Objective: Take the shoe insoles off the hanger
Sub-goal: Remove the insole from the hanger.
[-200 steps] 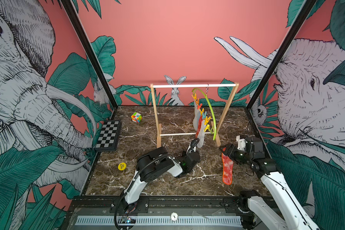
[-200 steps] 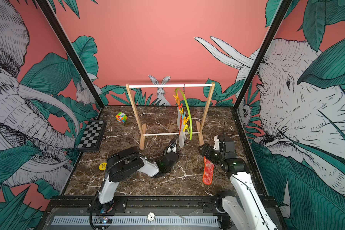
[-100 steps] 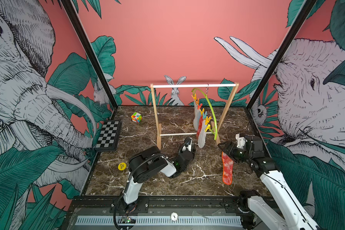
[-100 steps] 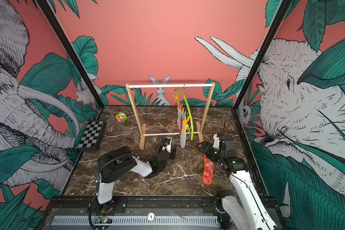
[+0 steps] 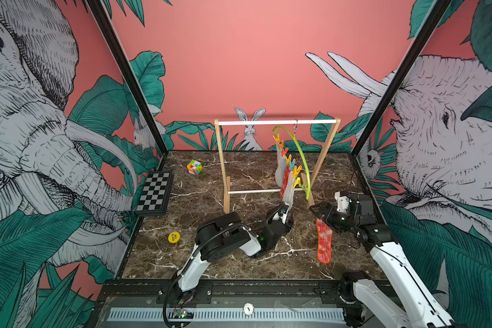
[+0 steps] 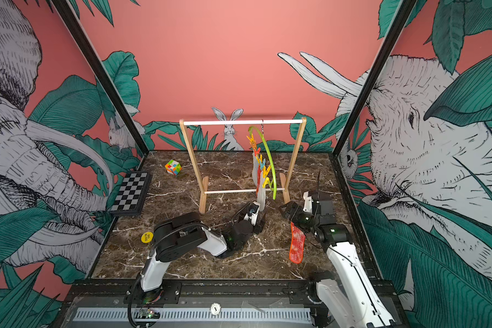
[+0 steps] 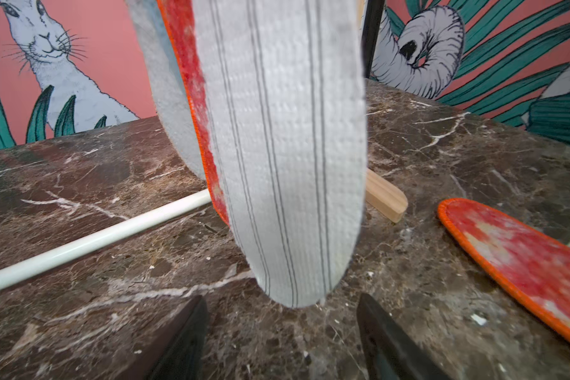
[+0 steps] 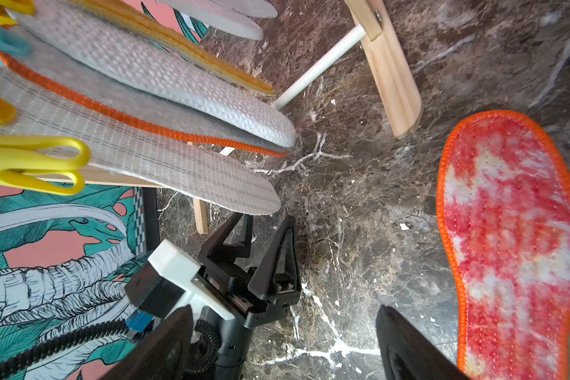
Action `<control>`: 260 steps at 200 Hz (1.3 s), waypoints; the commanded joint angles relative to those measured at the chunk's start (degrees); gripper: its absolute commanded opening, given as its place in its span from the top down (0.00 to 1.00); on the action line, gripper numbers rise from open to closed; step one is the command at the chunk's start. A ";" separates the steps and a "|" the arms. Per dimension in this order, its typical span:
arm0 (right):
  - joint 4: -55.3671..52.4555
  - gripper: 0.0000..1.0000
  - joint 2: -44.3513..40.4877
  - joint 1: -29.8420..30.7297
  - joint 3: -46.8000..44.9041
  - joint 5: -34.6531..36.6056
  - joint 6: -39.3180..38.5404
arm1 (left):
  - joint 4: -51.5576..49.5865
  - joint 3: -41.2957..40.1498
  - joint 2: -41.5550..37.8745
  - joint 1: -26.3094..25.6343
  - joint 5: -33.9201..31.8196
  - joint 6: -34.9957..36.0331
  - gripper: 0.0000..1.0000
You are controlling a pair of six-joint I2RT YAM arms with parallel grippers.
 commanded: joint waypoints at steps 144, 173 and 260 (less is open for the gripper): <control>1.26 0.17 -0.89 -0.01 -1.25 -0.90 0.16 | -9.80 9.45 1.88 0.26 -14.79 -0.39 0.57; 2.44 0.24 -0.28 -0.03 -1.34 -1.54 1.51 | -10.91 8.25 -0.27 0.26 -16.59 0.88 0.80; 11.01 0.40 3.23 -0.11 1.06 -5.14 9.19 | -10.51 0.24 -9.86 1.26 -22.83 3.63 1.00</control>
